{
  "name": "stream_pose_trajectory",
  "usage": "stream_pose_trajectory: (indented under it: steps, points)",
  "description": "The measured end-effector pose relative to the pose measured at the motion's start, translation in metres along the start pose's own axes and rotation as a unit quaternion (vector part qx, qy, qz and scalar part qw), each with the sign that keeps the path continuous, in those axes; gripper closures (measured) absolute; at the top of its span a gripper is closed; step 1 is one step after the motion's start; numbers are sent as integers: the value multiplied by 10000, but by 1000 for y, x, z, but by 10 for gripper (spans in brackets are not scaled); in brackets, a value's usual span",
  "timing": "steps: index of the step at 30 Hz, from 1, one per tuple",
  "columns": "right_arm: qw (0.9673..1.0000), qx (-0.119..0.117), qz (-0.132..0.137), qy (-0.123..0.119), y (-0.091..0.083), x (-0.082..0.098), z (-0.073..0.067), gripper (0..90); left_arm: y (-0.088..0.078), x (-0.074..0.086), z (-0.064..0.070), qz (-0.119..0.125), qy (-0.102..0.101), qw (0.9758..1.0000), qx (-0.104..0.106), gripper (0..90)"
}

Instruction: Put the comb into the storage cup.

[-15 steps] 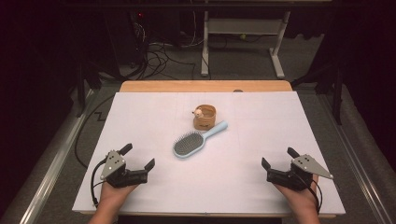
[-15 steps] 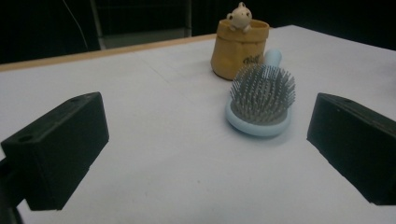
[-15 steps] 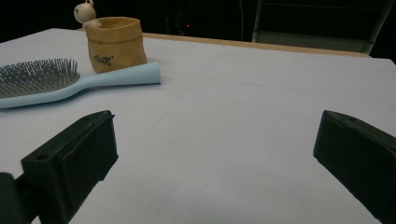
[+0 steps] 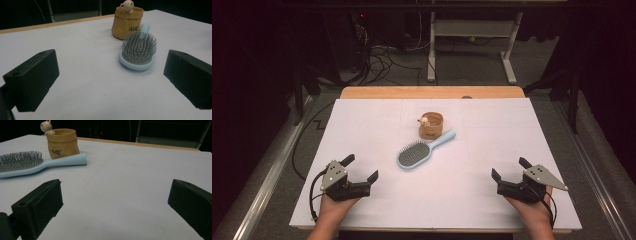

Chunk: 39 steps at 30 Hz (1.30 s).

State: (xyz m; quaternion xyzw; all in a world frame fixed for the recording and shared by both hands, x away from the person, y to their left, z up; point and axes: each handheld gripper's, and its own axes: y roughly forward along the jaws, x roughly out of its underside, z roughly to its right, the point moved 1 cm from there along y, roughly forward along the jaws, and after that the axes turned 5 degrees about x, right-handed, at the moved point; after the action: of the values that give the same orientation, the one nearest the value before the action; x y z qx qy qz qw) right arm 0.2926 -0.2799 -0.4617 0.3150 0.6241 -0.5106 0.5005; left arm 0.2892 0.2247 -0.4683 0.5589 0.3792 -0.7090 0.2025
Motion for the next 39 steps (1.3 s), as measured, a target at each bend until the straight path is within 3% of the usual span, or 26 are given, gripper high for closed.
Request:
stream_pose_trajectory:
  steps: [3, 13, 16, 20, 22, 23, 24, 25, 26, 27, 31, 32, 33, 35, 36, 37, 39]
  points:
    - [10000, -2, -10, -9, 0, 0, -1, 0, -1, -1, 1, 32, 7, 10000, 17, 34]
    - [10000, 14, 3, 19, 0, 0, 0, 0, 3, -3, 4, -113, -18, 9997, 216, 255]
    - [10000, 20, 29, 30, -1, 0, 0, 0, 11, -8, 0, -140, -263, 9986, 427, 422]
    - [9999, 20, 43, 100, -3, 0, 2, 0, 24, -14, -5, -302, -299, 9986, 302, 630]
    - [9999, 28, 63, 125, -3, -1, 3, 0, 41, -21, -6, -576, -198, 9979, 221, 734]
    - [9999, 28, 63, 125, -3, -1, 3, 0, 41, -21, -6, -576, -198, 9979, 221, 802]
    - [9999, 26, 83, 141, -4, -1, 3, 0, 53, -27, -6, -818, -230, 9963, 127, 840]
    - [9998, 19, 88, 148, -4, -1, 3, 0, 53, -27, -6, -818, -230, 9963, 127, 874]
    - [9998, 11, 91, 150, -4, -1, 3, 0, 67, -33, -4, -1088, -104, 9940, -54, 890]
    - [9999, 3, 87, 138, -4, -1, 3, 0, 74, -36, -5, -1202, -87, 9927, -90, 900]
    - [9999, -23, 85, 140, -4, -1, 3, 0, 97, -44, -9, -1486, -81, 9886, -235, 900]
    - [9999, -23, 85, 140, -4, -1, 3, 0, 104, -46, -11, -1541, -127, 9877, -216, 900]
    - [9999, -30, 94, 137, -4, -1, 3, 0, 118, -48, -15, -1683, -135, 9853, -245, 900]
    - [9999, -27, 104, 129, -4, -1, 3, 0, 124, -49, -16, -1735, -151, 9845, -220, 900]
    - [9999, -27, 104, 129, -4, -1, 3, 0, 130, -49, -16, -1823, -152, 9829, -200, 900]
    - [9998, -35, 101, 149, -4, -1, 3, 0, 141, -48, -16, -1990, -65, 9798, -165, 900]
    - [9998, -53, 100, 149, -3, 0, 3, 0, 145, -47, -17, -2053, -70, 9786, -127, 900]
